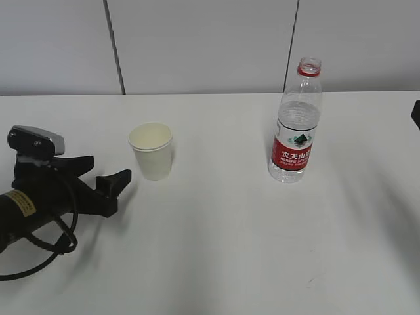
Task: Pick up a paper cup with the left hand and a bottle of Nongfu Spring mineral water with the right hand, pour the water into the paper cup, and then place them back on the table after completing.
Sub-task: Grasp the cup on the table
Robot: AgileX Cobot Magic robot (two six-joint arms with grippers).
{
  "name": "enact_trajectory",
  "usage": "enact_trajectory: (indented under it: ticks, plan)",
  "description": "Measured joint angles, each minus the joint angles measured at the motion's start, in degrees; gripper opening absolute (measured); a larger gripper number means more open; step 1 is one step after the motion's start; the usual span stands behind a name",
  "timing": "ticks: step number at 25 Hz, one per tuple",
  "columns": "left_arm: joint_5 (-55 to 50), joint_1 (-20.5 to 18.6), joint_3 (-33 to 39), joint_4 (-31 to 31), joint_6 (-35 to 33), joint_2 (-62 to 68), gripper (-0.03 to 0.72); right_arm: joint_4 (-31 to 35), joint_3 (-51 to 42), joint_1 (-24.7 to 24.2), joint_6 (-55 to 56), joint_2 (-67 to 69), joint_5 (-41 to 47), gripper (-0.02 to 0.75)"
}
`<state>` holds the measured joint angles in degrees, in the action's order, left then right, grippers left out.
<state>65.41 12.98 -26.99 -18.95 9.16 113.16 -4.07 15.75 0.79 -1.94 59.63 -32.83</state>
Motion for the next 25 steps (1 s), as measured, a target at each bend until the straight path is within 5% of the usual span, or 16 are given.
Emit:
enact_trajectory:
  ticks: [13, 25]
  plan:
    - [0.1, 5.54, -13.96, -0.5, 4.11, 10.91, 0.563, 0.0, 0.0, 0.0, 0.11, 0.0, -0.68, 0.517]
    - [0.07, 6.17, -23.78, 1.23, 4.24, 16.96, 0.563, 0.0, 0.0, 0.0, 0.25, 1.34, -1.26, 0.517]
